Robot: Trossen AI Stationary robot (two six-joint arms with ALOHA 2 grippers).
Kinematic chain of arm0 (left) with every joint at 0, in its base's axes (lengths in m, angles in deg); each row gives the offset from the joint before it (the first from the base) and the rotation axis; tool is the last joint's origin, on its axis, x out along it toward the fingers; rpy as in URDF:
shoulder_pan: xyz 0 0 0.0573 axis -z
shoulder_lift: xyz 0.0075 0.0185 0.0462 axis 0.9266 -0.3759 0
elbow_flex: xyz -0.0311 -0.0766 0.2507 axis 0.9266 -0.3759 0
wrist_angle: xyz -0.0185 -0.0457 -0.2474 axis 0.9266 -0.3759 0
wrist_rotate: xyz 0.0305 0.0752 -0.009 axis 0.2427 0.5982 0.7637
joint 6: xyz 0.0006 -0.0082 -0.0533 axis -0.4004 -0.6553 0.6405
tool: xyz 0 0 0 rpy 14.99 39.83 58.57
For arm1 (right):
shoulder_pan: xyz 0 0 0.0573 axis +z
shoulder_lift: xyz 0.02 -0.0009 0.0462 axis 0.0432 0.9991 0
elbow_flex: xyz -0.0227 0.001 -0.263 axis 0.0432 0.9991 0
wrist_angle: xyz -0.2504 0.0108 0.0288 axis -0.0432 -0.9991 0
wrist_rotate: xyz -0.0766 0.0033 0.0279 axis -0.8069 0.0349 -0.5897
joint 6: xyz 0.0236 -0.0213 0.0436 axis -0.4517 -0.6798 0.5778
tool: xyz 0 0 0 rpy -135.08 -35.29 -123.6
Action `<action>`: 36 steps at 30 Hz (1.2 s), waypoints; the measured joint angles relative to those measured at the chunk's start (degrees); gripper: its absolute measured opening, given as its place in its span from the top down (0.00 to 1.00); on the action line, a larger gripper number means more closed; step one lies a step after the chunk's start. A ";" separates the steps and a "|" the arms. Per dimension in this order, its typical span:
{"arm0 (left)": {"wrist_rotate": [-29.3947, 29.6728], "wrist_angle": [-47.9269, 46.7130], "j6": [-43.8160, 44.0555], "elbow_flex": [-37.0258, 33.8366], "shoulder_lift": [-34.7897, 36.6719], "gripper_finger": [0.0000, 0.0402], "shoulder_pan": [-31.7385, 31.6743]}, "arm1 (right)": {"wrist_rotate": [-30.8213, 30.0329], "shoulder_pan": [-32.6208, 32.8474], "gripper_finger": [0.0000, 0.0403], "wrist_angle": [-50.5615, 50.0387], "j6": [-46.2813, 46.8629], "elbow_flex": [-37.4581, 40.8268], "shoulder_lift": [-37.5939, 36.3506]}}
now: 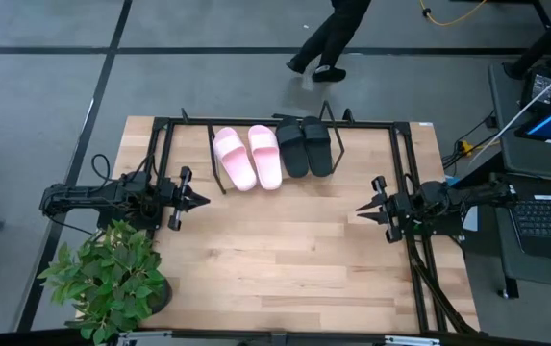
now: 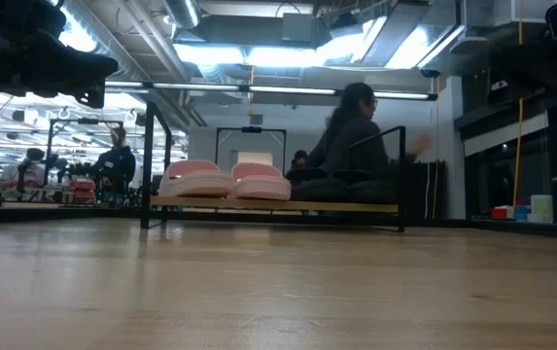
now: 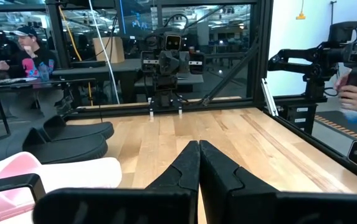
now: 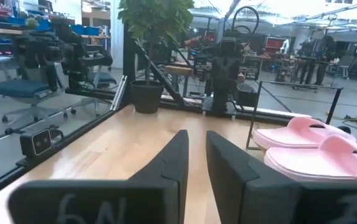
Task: Pick and place slides into the shelf
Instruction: Return To Home Position
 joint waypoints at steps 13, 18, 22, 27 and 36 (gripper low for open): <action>-0.01 -0.02 0.01 0.00 0.00 1.00 0.00 | -0.11 0.00 0.85 -0.14 -9.11 0.00 0.02; -0.01 -0.02 0.01 0.00 0.00 1.00 0.00 | -0.11 -1.15 0.85 -2.05 -10.04 0.00 -0.24; -0.01 -0.04 0.01 0.00 0.00 1.00 0.02 | -0.08 -4.78 0.85 -3.29 -10.13 0.00 -0.26; -0.01 -0.04 0.01 0.00 0.00 1.00 0.02 | -0.07 -10.18 0.85 -3.36 -10.23 0.00 -0.26; -0.01 -0.04 0.01 0.00 0.00 1.00 0.02 | 0.13 -13.90 0.85 -3.34 -7.01 0.00 -0.26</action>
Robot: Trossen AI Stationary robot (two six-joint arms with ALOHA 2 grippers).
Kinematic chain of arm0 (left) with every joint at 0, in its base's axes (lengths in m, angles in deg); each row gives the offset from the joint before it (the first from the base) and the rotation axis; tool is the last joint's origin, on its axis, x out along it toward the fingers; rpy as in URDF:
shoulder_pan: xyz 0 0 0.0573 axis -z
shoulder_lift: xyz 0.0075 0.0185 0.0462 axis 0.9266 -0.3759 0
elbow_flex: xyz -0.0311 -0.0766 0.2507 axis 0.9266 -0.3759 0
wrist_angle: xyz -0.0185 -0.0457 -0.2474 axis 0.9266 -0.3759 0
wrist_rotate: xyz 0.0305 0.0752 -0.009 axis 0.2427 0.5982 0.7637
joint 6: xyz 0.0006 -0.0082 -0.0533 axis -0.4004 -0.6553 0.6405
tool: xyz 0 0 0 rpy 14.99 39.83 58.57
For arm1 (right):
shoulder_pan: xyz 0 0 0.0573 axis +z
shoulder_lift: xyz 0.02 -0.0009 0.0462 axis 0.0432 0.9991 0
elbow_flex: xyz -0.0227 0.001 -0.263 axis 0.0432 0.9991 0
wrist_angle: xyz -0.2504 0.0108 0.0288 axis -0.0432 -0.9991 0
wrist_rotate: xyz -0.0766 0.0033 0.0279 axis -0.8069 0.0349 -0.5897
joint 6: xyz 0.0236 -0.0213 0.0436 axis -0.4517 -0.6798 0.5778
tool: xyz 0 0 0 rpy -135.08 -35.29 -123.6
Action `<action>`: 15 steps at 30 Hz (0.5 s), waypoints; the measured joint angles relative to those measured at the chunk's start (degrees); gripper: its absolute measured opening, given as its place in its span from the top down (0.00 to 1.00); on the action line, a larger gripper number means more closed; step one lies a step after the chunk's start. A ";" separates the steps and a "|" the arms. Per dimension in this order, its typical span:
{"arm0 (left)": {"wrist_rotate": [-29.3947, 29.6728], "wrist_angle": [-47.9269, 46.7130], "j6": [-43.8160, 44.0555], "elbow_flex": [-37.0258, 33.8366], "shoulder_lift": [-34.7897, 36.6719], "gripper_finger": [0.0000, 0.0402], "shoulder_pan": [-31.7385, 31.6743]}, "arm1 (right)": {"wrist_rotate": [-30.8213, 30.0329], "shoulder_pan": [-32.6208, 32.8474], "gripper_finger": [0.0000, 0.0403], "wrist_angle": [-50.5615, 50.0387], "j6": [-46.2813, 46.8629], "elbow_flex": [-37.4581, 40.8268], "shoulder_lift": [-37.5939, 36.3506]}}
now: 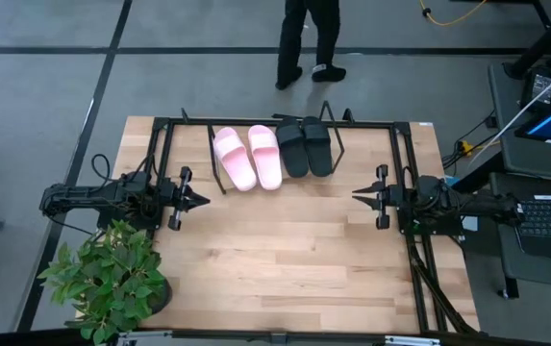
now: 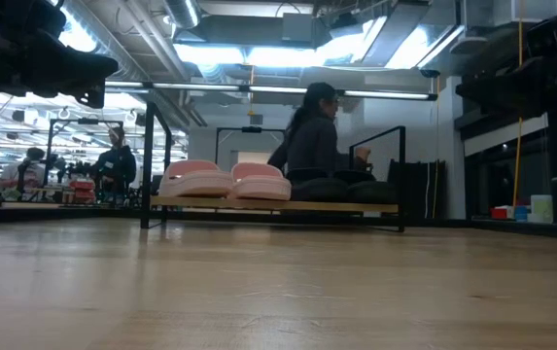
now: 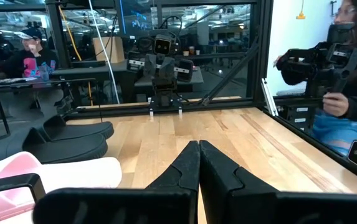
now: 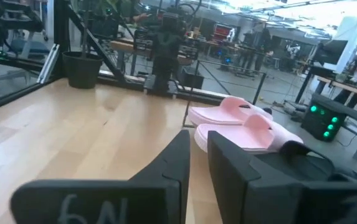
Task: Pick and place slides into the shelf
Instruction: Return To Home Position
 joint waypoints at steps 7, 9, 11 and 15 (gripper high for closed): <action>0.00 0.00 0.00 0.00 0.00 1.00 -0.01 | -0.09 -0.03 0.85 0.04 0.00 0.00 0.00; 0.00 0.00 0.00 0.00 0.00 1.00 0.00 | -0.10 -0.03 0.85 0.04 0.05 0.00 0.00; 0.00 0.00 0.02 0.00 0.00 1.00 0.00 | -0.13 -0.03 0.85 0.06 0.01 0.00 0.00; 0.00 0.00 0.00 0.00 0.00 1.00 -0.01 | -0.17 -0.03 0.85 0.07 0.00 0.00 0.00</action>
